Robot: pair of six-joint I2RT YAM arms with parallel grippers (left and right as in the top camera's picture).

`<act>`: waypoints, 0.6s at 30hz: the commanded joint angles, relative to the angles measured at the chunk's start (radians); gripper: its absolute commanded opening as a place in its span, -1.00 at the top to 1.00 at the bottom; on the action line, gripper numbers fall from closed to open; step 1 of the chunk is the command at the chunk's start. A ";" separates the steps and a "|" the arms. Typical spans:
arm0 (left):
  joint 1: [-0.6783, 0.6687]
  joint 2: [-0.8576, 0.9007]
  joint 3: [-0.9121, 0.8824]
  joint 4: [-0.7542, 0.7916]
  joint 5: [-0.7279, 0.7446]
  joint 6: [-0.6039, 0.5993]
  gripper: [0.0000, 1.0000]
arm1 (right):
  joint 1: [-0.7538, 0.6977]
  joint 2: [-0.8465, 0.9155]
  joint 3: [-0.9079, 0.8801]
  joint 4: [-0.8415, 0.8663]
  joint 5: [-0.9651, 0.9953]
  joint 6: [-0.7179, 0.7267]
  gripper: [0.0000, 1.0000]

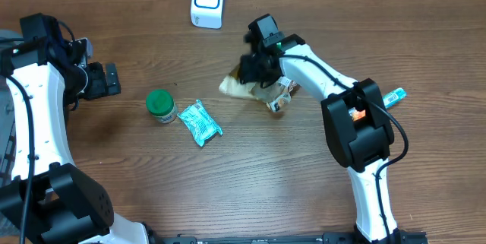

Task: Scan the item barcode
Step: 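Reach the right gripper to the clear snack bag and grasp it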

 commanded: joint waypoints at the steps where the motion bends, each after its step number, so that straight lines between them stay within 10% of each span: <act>1: -0.003 -0.002 0.001 0.000 0.007 -0.006 -0.99 | 0.028 0.014 0.056 -0.110 -0.195 -0.203 0.03; 9: -0.003 -0.002 0.001 0.000 0.007 -0.006 -0.99 | 0.003 -0.015 0.403 -0.617 -0.172 -0.060 -0.27; 18: -0.003 -0.002 0.001 0.000 0.006 -0.006 -0.99 | 0.032 -0.014 0.277 -0.884 -0.058 -0.056 -0.24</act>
